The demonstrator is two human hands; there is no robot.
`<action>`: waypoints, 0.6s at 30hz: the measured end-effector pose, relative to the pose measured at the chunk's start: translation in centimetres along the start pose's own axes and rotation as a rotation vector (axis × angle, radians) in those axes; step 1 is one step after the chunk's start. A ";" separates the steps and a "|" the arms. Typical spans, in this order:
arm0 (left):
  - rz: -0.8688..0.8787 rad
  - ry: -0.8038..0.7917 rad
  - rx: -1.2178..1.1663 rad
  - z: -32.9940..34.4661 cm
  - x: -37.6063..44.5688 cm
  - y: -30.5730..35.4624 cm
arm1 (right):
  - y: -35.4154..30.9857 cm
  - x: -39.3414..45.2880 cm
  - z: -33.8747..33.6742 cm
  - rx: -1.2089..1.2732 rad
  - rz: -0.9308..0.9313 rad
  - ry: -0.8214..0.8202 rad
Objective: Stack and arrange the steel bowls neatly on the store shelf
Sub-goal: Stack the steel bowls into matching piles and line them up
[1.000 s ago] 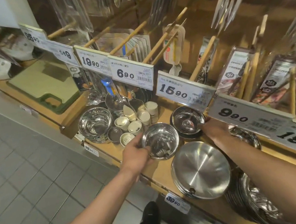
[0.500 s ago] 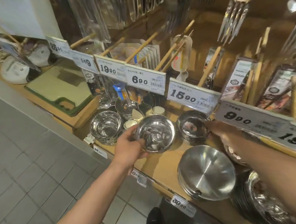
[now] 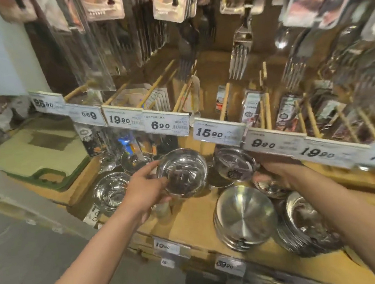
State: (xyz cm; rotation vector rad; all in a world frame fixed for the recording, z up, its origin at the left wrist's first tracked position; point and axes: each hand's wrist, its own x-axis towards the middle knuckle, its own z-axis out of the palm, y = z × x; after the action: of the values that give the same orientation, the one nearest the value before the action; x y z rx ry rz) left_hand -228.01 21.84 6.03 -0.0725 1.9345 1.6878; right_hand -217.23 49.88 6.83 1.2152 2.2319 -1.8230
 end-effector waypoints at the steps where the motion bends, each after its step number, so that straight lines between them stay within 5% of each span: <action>1: 0.004 -0.032 0.028 0.5 0.0 0.2 | -0.1 -1.1 -0.6 0.008 -0.054 0.083; 3: 0.018 -0.085 0.080 2.0 -0.1 0.5 | 0.9 -3.3 -2.6 -0.004 -0.050 0.219; 18: 0.128 -0.523 0.275 17.3 -8.9 0.5 | 15.9 -22.2 -20.9 0.212 -0.024 0.527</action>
State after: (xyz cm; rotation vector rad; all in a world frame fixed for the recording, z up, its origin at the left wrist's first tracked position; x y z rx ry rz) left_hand -214.29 35.19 9.64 0.5523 1.7649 1.3250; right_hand -183.54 55.57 10.65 1.9085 2.3294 -1.9697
